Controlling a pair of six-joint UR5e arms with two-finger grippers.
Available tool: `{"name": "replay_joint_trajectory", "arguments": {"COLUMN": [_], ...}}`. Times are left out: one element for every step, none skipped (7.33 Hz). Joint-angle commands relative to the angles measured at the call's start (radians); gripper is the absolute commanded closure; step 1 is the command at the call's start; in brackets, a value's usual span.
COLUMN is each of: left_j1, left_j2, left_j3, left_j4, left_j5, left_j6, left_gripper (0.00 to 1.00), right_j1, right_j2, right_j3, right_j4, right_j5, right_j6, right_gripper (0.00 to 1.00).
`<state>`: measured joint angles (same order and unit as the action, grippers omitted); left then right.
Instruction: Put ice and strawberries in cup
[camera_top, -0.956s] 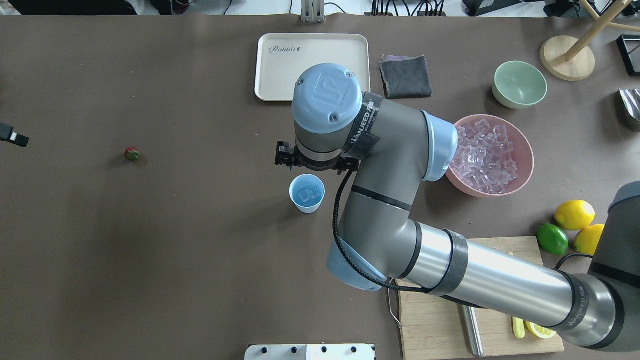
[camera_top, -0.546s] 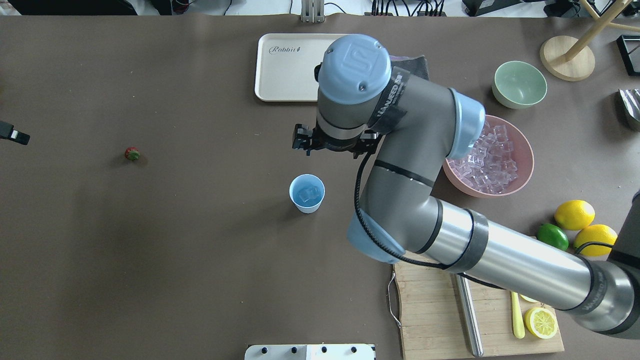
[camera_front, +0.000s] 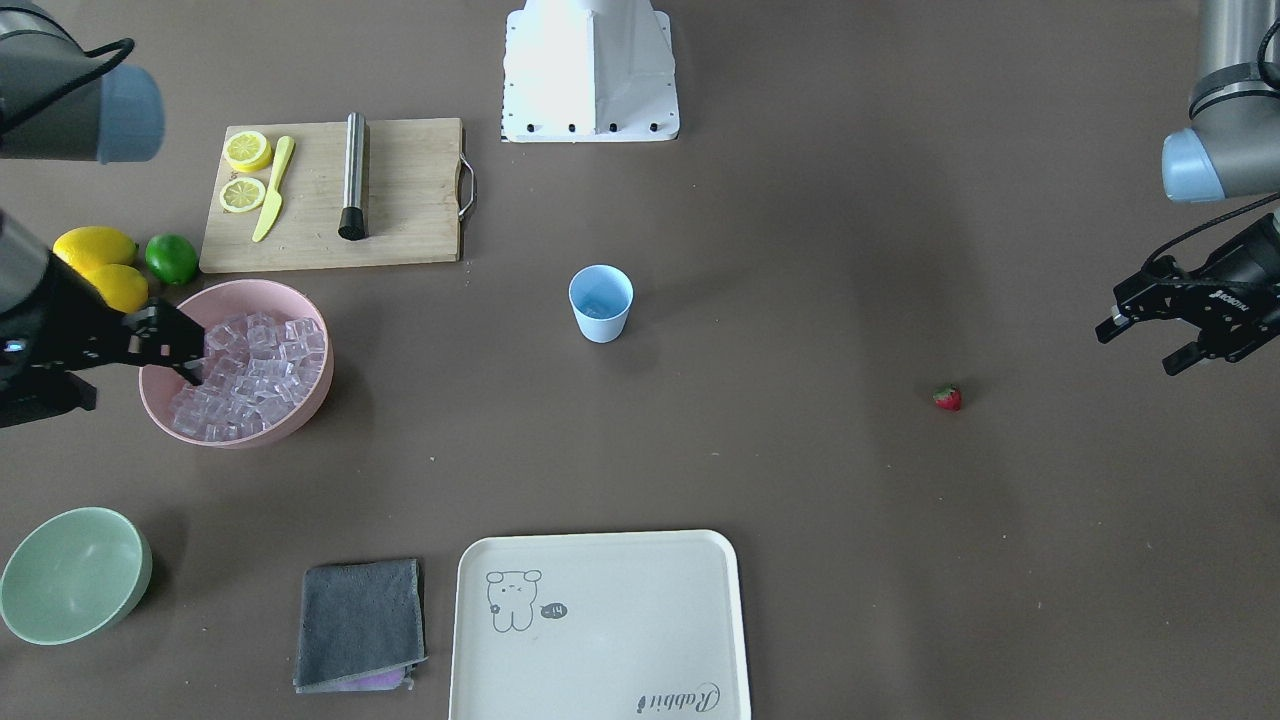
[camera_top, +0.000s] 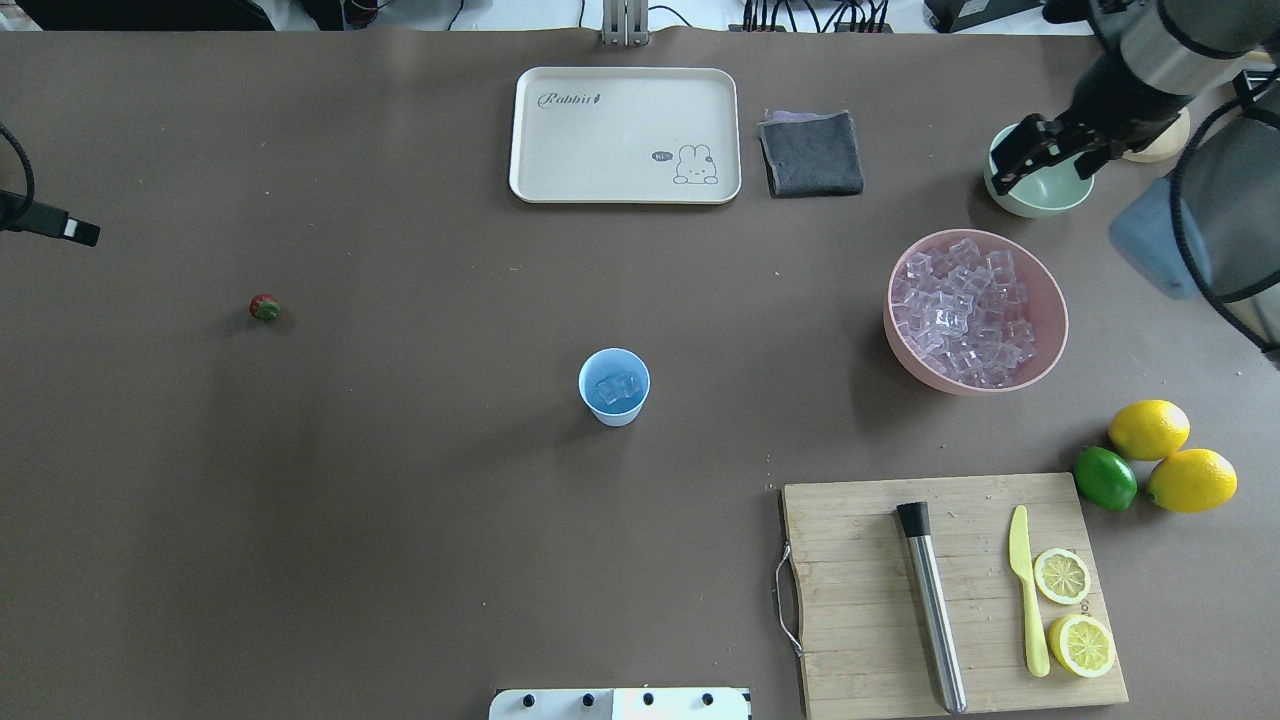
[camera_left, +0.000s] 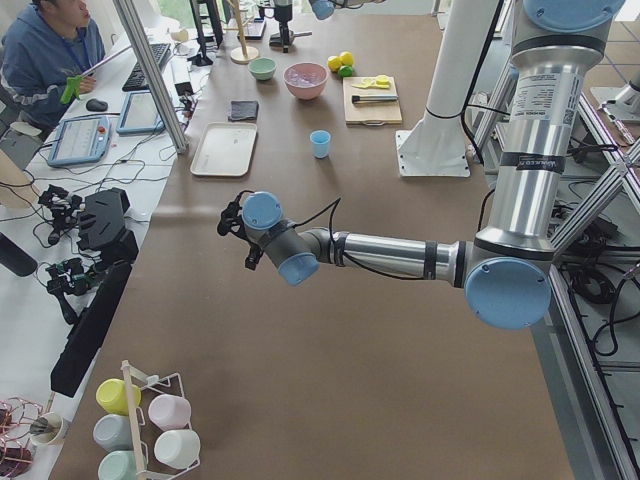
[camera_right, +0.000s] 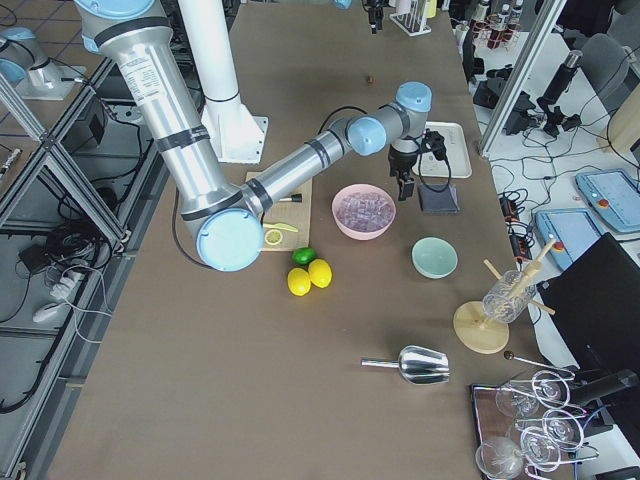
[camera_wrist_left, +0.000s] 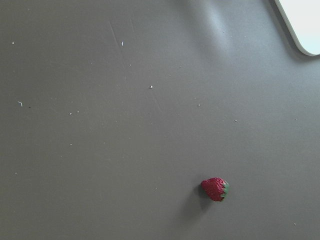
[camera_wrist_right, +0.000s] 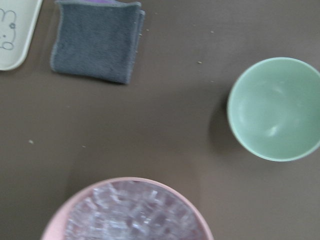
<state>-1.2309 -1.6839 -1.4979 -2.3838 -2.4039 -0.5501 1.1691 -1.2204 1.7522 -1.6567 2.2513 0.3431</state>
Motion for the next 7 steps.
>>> {"name": "replay_joint_trajectory", "arguments": {"left_j1": [0.057,0.060,0.074,0.076,0.077,0.118,0.204], "left_j2": [-0.016,-0.046,-0.046,-0.048,-0.060,-0.069,-0.079], "left_j3": [-0.011,-0.043,-0.073,-0.077,-0.078,-0.073,-0.074], "left_j4": [0.052,0.130,0.174,0.182,0.182,0.182,0.181], "left_j5": [0.097,0.100,0.103,0.104,0.108,0.121,0.247], "left_j6": [-0.095,-0.125,-0.126,-0.154,-0.190,-0.239,-0.307], "left_gripper": [0.00,0.00,0.01,0.01,0.01,0.01,0.01], "right_j1": [0.206,0.303,0.346,0.390,0.391,0.412,0.412], "right_j2": [-0.184,-0.261,-0.387,-0.477,-0.537,-0.533,-0.531], "right_j3": [0.006,0.012,0.070,0.099,0.083,0.084,0.085], "right_j4": [0.000,-0.008,0.001,0.002,0.002,0.002,0.002], "right_j5": [0.023,0.025,0.046,0.045,0.036,0.036,0.040], "right_j6": [-0.308,-0.399,-0.429,-0.508,-0.538,-0.533,-0.530], "right_gripper": [0.00,0.00,0.00,0.00,0.00,0.00,0.00]}}
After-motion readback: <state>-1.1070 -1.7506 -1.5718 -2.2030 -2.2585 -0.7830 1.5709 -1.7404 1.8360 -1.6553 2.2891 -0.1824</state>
